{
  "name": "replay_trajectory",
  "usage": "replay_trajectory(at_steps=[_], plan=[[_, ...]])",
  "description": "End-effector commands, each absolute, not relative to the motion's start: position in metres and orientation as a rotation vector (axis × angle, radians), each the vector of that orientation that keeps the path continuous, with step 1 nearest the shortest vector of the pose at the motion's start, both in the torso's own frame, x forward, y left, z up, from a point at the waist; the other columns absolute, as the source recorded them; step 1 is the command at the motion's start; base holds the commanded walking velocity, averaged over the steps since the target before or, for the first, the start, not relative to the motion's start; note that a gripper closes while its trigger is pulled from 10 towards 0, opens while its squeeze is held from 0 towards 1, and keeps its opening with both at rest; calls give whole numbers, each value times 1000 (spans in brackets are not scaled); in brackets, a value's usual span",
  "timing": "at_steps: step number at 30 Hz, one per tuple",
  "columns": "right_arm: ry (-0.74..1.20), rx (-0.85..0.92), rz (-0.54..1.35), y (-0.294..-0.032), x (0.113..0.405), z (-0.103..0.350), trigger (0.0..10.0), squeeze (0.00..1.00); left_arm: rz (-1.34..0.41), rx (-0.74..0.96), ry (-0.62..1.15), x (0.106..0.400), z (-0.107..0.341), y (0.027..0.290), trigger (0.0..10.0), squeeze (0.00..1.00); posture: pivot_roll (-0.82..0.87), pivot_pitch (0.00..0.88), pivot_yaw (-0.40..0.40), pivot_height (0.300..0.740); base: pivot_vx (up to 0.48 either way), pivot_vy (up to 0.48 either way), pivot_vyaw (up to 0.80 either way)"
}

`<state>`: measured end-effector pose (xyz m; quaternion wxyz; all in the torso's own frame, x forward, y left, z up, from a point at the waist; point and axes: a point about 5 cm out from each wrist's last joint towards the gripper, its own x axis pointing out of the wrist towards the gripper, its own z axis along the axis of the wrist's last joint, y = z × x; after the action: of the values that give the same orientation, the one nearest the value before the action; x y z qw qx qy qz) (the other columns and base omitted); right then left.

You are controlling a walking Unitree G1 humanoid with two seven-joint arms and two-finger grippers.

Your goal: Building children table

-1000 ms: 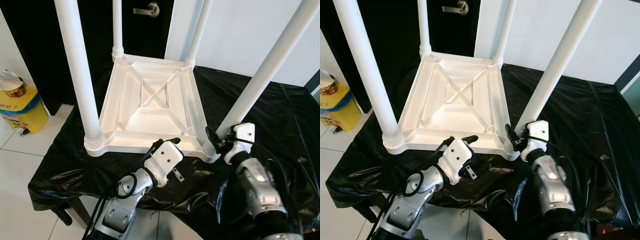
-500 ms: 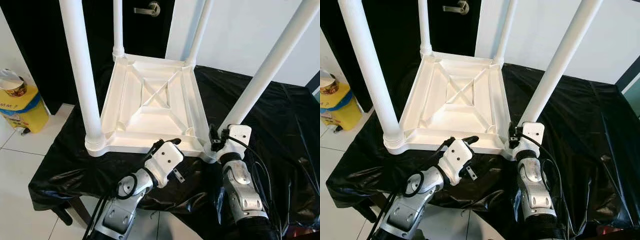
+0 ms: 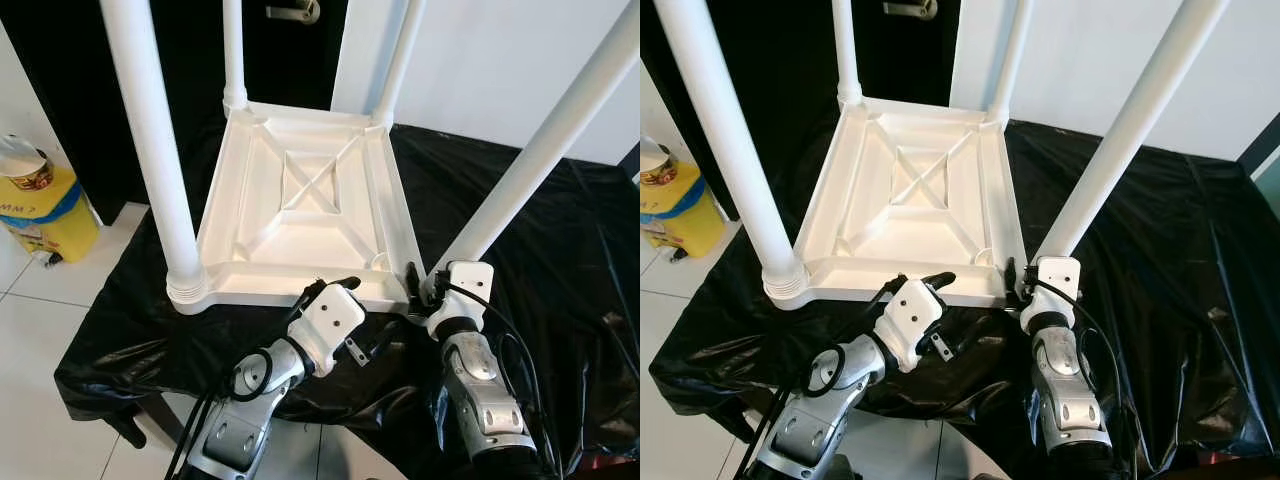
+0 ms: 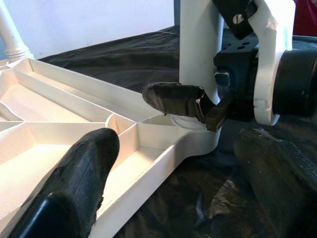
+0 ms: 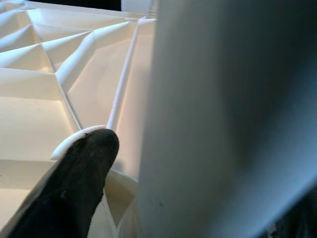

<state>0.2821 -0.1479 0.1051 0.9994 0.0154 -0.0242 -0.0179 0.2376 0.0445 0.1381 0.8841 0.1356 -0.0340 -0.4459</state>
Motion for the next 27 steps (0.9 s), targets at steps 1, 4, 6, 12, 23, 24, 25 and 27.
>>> replay_trajectory(at_steps=[1,4,6,12,23,24,25,27], plan=[[-82,42,19,-154,283,112,10000,1000,-864,286,-69,239,138,46,10000,0,193,69,-152,740,0,0,0],[-110,43,98,-158,285,117,10000,1000,-867,287,-68,239,139,46,10000,0,191,72,-149,740,0,0,0],[-111,41,117,-159,285,118,10000,1000,-867,287,-68,239,139,46,10000,0,191,72,-149,740,0,0,0],[-127,31,333,-159,286,124,10000,0,-870,288,-66,239,139,47,10000,0,190,74,-143,740,0,0,0],[-69,-17,594,-165,292,119,10000,0,-885,298,-64,239,139,47,10000,0,199,54,-128,740,0,0,0],[-69,-17,594,-165,292,119,10000,0,-885,298,-64,239,139,47,10000,0,199,54,-128,740,0,0,0],[-63,-23,620,-165,294,118,10000,0,-884,303,-67,240,140,48,10000,0,198,52,-127,740,0,0,0],[-50,-36,668,-165,298,119,10000,0,-876,302,-68,241,141,50,10000,0,191,48,-119,740,0,0,0]])
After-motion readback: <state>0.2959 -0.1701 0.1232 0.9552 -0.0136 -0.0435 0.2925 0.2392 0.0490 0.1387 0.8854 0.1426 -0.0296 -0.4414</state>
